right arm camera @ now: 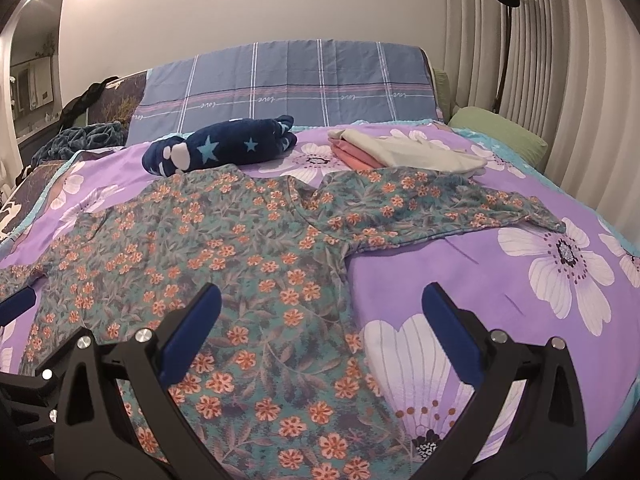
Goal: Fold small clothes
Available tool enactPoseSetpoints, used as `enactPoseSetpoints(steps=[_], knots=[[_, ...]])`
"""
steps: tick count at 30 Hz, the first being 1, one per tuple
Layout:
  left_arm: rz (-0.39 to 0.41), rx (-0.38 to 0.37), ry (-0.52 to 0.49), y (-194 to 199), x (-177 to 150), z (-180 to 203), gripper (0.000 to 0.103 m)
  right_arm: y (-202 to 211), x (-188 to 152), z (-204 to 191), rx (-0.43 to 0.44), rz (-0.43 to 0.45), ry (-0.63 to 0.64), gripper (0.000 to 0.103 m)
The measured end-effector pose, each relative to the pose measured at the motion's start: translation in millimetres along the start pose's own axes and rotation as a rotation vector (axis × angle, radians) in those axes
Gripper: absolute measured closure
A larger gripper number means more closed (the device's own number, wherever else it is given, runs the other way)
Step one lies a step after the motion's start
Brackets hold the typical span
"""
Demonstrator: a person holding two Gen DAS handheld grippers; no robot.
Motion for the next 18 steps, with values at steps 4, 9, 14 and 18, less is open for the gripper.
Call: enactPoseSetpoints(steps=[4, 9, 14, 18], knots=[[0.002, 0.001, -0.001, 0.9, -0.8, -2.8, 0.001, -1.7, -1.6, -2.3, 0.003, -0.008, 0.002, 0.002], [0.005, -0.007, -0.001, 1.8, -0.8, -3.1, 0.001, -1.5, -0.8, -5.4, 0.000, -0.008, 0.012, 0.002], [0.002, -0.031, 0.015, 1.7, -1.4, -3.7, 0.001, -0.6, -0.9, -7.2, 0.003, -0.007, 0.015, 0.002], [0.003, -0.029, 0.011, 1.4, -1.3, -3.5, 0.001, -0.7, -1.9, -8.2, 0.004, -0.009, 0.016, 0.002]])
Point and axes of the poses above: each gripper's, at about its wrist camera, not at the fingertips, and y roughly against the way its jaws point, z to its right, x to its top, the point moved 9 cm from there along -y, roughly the way its jaws point, and after that the axes turned 1 degree about -z, right-handed, at the moved point
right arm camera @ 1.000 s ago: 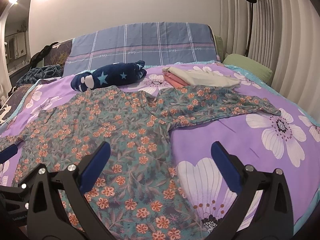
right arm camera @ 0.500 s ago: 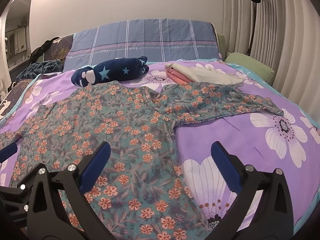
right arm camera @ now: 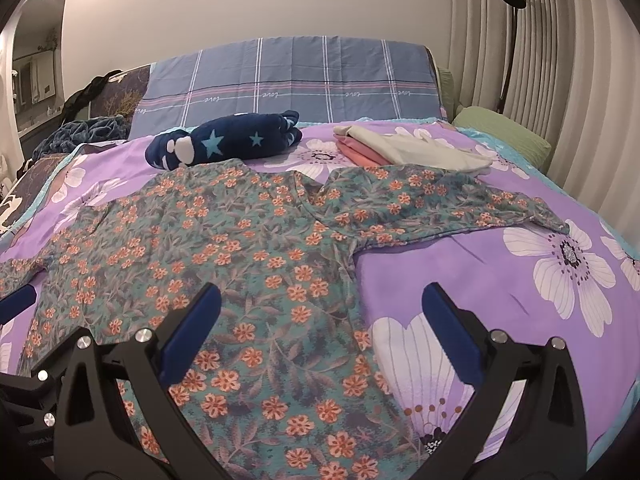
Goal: Fold small clothes
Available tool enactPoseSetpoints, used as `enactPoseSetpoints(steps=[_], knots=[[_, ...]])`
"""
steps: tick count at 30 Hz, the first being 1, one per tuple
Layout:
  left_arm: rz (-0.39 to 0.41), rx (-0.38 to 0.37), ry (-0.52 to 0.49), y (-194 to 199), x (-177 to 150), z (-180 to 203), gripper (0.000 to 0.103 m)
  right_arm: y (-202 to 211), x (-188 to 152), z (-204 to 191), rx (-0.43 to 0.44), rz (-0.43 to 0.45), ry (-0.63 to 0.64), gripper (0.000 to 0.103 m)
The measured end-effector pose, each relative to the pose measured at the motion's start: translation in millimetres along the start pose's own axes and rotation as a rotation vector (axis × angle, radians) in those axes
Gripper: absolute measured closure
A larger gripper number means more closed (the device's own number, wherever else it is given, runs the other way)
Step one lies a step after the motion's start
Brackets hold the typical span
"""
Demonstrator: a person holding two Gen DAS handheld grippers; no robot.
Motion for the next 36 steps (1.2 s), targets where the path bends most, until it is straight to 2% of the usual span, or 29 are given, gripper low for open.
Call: enactPoseSetpoints(steps=[21, 36], knots=[[-0.011, -0.030, 0.014, -5.9, -0.7, -0.2, 0.001, -14.1, -4.4, -6.7, 0.007, -0.030, 0.008, 0.002], [-0.032, -0.056, 0.072, -14.3, -1.6, -16.2, 0.001, -21.4, -3.0, -19.7, 0.006, -0.043, 0.039, 0.002]])
Point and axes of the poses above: each gripper's, at about its wrist camera, not at the fingertips, and y roughly against the way its jaws point, z to its right, x to its top, the point moved 9 cm from there along -y, roughly the way its jaws point, and after that the axes turned 1 degree about -z, right-handed, at the moved point
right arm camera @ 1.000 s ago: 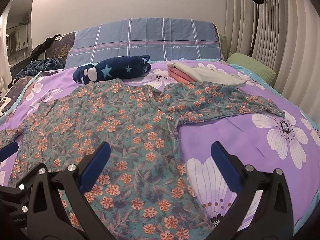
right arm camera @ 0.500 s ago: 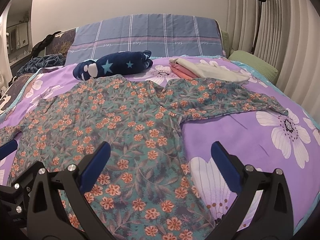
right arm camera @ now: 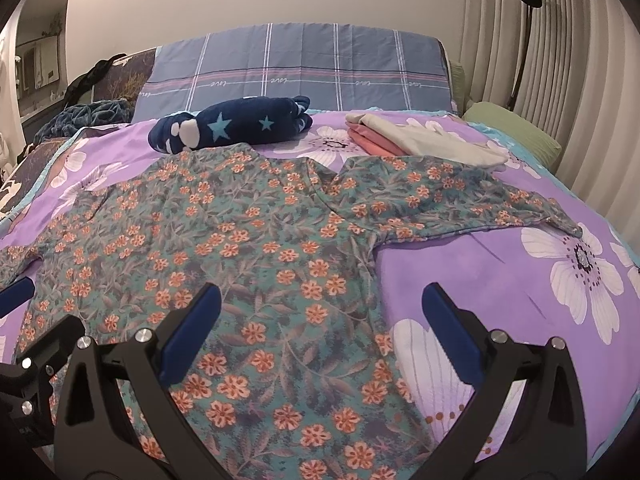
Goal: Fold small clothes
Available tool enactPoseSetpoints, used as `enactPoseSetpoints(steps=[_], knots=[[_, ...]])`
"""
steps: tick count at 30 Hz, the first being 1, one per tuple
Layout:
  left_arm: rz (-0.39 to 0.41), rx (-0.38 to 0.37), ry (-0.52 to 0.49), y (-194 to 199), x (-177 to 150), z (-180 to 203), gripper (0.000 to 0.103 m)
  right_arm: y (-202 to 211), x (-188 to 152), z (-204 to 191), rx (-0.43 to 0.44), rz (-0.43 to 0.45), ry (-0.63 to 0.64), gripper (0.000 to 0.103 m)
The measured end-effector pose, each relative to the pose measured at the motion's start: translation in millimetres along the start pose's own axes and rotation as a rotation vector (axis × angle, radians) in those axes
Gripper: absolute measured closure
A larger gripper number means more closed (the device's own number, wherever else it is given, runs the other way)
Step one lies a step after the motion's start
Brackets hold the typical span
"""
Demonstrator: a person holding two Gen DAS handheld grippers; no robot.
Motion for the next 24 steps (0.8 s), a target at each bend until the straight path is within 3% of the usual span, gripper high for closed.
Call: enactPoseSetpoints(steps=[2, 4, 6, 8, 10, 12, 14, 18, 24], knots=[[0.001, -0.014, 0.009, 0.3, 0.8, -2.6, 0.001, -0.6, 0.2, -2.0, 0.000, -0.001, 0.006, 0.002], [-0.003, -0.078, 0.090, 0.3, 3.8, -14.2, 0.001, -1.3, 0.5, -3.8, -0.001, -0.002, 0.013, 0.002], [-0.006, -0.185, 0.239, -1.2, 8.4, -38.5, 0.016, -3.1, 0.5, -5.1, -0.006, -0.005, 0.023, 0.002], [-0.015, -0.210, 0.378, -5.7, 10.3, -78.9, 0.029, -6.3, -0.6, -5.2, -0.015, -0.017, 0.032, 0.002], [-0.009, -0.161, 0.471, -7.6, 9.4, -124.7, 0.039, -9.7, -2.0, -4.4, -0.012, -0.030, 0.030, 0.002], [-0.005, -0.061, 0.544, -4.9, 3.9, -179.7, 0.053, -13.1, -3.3, -3.8, -0.004, -0.043, 0.018, 0.002], [-0.002, 0.011, 0.608, 2.6, -2.1, -225.6, 0.058, -16.4, -4.1, -3.2, -0.004, -0.050, 0.012, 0.002], [0.027, 0.104, 0.835, 35.8, -26.7, -329.4, 0.058, -22.2, -6.1, -6.5, -0.010, -0.061, 0.020, 0.002], [0.054, 0.214, 1.113, 68.2, -85.4, -427.4, 0.053, -30.8, -6.5, -19.3, 0.016, -0.083, 0.023, 0.002]])
Point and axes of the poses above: each gripper's, at about its wrist camera, not at the fingertips, and y roughly against the way its jaws point, z to its right, x to its top, the point moved 9 cm from there along -y, roughly the way its jaws point, and after that the axes turned 1 degree about -z, right-handed, at the moved point
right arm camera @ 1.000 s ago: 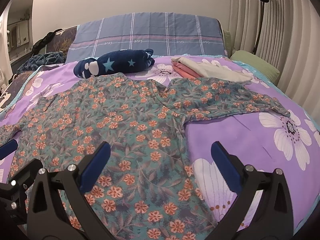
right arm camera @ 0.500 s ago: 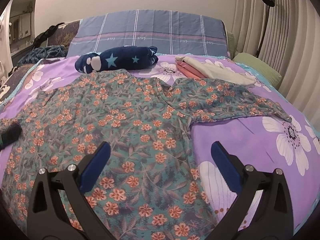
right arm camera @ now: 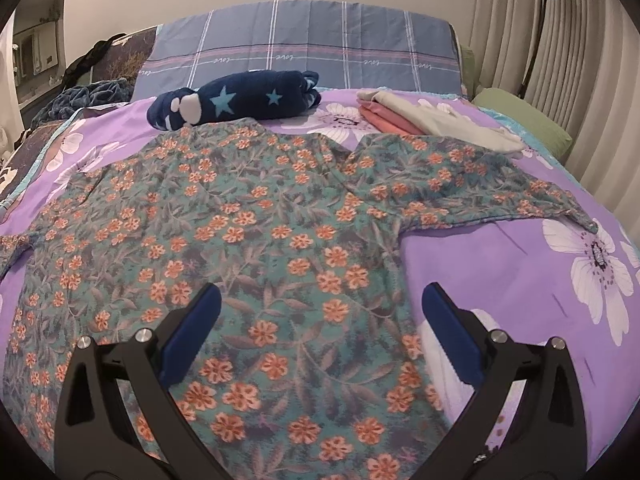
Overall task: Fold small clothes
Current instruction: 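Grasp the side edge of the teal floral shirt with the left tool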
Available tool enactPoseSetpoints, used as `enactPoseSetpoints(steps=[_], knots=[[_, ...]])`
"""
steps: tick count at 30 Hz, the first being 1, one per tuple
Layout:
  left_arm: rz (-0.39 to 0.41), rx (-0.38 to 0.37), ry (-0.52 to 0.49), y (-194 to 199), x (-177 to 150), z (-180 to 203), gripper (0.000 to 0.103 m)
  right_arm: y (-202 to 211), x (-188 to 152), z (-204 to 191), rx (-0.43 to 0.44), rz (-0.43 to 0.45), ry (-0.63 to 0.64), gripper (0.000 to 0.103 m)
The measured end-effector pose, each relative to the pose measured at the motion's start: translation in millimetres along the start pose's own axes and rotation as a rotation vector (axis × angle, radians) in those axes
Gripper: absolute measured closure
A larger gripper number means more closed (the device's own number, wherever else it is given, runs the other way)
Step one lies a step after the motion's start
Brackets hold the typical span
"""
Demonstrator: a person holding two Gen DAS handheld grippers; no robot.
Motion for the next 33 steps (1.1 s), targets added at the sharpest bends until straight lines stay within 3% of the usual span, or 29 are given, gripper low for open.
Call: enactPoseSetpoints(steps=[2, 5, 7, 8, 9, 12, 14, 18, 22, 26, 29, 33], knots=[[0.011, -0.020, 0.092, -3.1, 15.3, -20.5, 0.053, 0.5, 1.1, -6.5, 0.008, 0.003, 0.018, 0.002], [0.011, -0.033, 0.147, -18.6, 31.9, -36.4, 0.053, 3.0, 3.2, -13.9, 0.009, 0.016, 0.046, 0.002], [0.023, -0.023, 0.172, -33.5, 45.5, -42.1, 0.059, 4.0, 4.5, -15.4, 0.007, 0.020, 0.051, 0.002], [0.048, -0.023, 0.176, -35.9, 52.6, -41.6, 0.076, 4.6, 4.7, -14.8, 0.007, 0.020, 0.048, 0.002], [0.063, -0.024, 0.169, -37.7, 56.9, -37.6, 0.101, 5.2, 4.7, -13.7, 0.007, 0.020, 0.043, 0.002], [0.093, -0.066, 0.081, -29.8, 59.7, 9.6, 0.101, 8.3, 4.9, -6.9, 0.003, 0.021, 0.027, 0.002], [0.124, -0.101, -0.096, -16.2, 50.4, 71.3, 0.101, 9.0, 5.9, -0.4, -0.011, 0.025, 0.018, 0.002], [0.114, -0.240, -0.456, 0.9, -11.7, 222.7, 0.101, 9.1, 6.7, 9.0, 0.008, 0.015, -0.033, 0.002], [0.011, -0.345, -0.703, -10.6, -104.7, 317.9, 0.100, 12.9, 2.6, 17.5, 0.026, 0.019, -0.047, 0.002], [-0.134, -0.363, -0.836, -41.6, -197.9, 351.6, 0.100, 12.3, -2.8, 37.0, -0.002, 0.015, -0.058, 0.002], [-0.226, -0.331, -0.884, -67.4, -245.9, 347.9, 0.100, 8.2, -6.7, 51.8, -0.003, -0.003, -0.079, 0.002], [-0.274, -0.272, -0.939, -93.6, -277.5, 330.2, 0.100, -0.2, -8.5, 63.4, 0.013, -0.030, -0.088, 0.002]])
Point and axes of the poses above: each gripper's, at about its wrist camera, not at the fingertips, and y roughly against the way its jaws point, z to its right, x to its top, the point moved 9 cm from there along -y, roughly the way its jaws point, and after that the axes turned 1 degree about -z, right-handed, at the moved point
